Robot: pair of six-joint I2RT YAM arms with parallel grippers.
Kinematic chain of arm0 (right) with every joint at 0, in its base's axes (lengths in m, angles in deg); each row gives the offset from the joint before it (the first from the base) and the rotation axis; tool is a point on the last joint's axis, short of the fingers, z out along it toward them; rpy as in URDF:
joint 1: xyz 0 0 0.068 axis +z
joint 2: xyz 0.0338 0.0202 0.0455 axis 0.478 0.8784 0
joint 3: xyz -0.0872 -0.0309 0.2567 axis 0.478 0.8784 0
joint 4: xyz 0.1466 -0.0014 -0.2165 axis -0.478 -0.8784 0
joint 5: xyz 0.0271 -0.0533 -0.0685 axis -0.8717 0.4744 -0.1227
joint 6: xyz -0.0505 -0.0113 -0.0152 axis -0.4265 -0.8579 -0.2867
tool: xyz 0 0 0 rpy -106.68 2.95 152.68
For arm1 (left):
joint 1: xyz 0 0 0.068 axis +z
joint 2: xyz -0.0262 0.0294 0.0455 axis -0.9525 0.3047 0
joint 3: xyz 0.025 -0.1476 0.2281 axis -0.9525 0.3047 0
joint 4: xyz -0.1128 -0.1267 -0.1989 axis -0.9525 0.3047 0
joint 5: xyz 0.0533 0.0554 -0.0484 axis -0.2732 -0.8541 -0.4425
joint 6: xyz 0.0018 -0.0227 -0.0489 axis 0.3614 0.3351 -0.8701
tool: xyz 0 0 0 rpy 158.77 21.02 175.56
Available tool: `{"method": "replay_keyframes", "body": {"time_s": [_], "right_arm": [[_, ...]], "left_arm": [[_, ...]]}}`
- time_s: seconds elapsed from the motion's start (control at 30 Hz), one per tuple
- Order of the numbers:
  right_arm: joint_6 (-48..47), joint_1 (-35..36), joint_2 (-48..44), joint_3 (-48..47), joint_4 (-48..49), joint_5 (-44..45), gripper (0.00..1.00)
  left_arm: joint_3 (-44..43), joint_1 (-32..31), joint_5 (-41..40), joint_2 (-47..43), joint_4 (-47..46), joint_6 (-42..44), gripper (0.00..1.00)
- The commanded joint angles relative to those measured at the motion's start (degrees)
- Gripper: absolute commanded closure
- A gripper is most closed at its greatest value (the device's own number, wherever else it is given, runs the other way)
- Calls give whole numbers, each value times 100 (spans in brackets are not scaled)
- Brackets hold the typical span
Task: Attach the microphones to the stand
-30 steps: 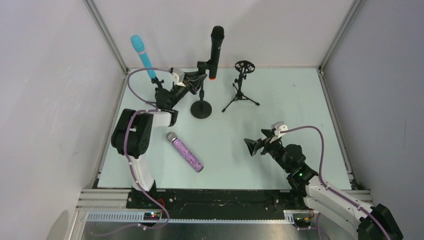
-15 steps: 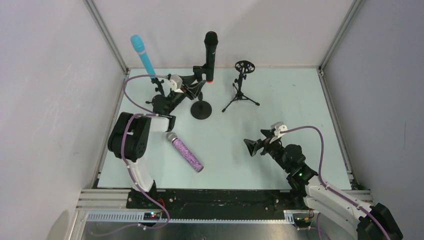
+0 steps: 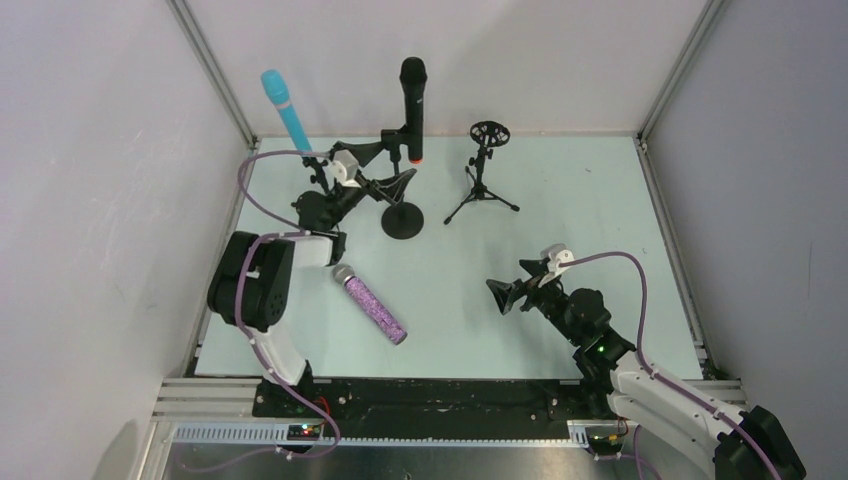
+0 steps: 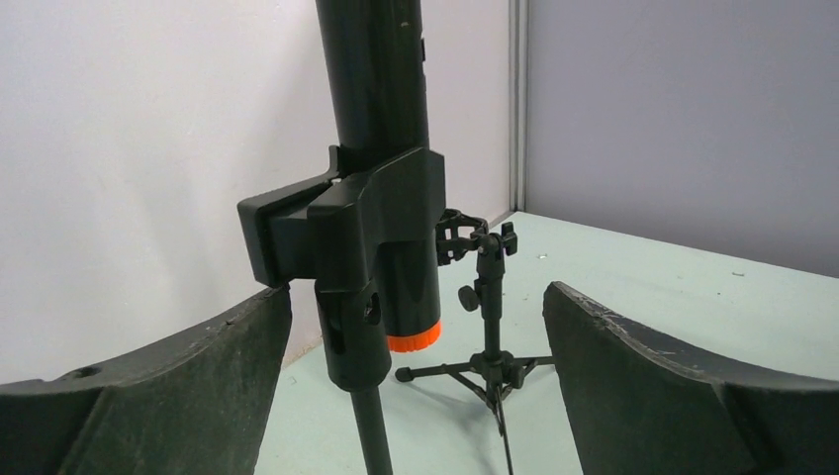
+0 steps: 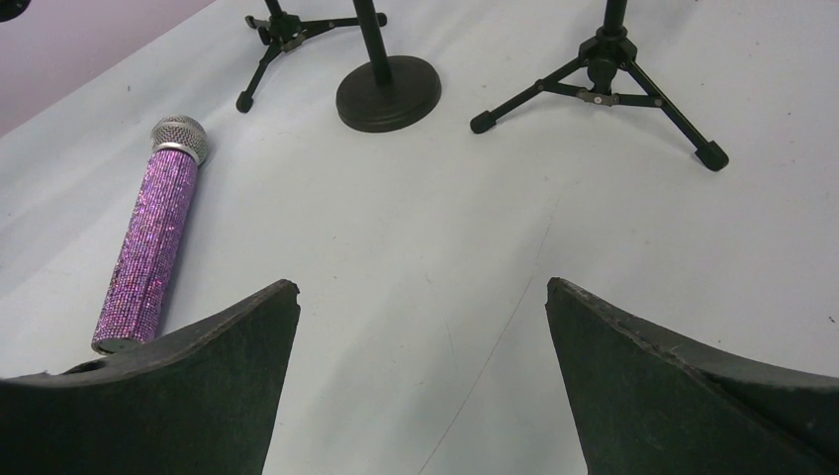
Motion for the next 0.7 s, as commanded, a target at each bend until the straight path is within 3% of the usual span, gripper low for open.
{"method": "replay_keyframes", "body": {"time_s": [0.0,0.4,0.53,0.67], "right_arm": [[54,-19,20,-97,193,-40,1],[252,-15,124,-117,216,-172,1],[348,-11,240,-129,277,-184,0],[491,-13,320,-173,256,-126,1]], "left_arm": [[184,29,-12,-507,-333,-26,0],[1351,21,-302,-1497,-332,-596,1],[1710,17,-492,-1686,-334,-1542,0],[2040,20,-1049,-1695,-337,-3271,0]]}}
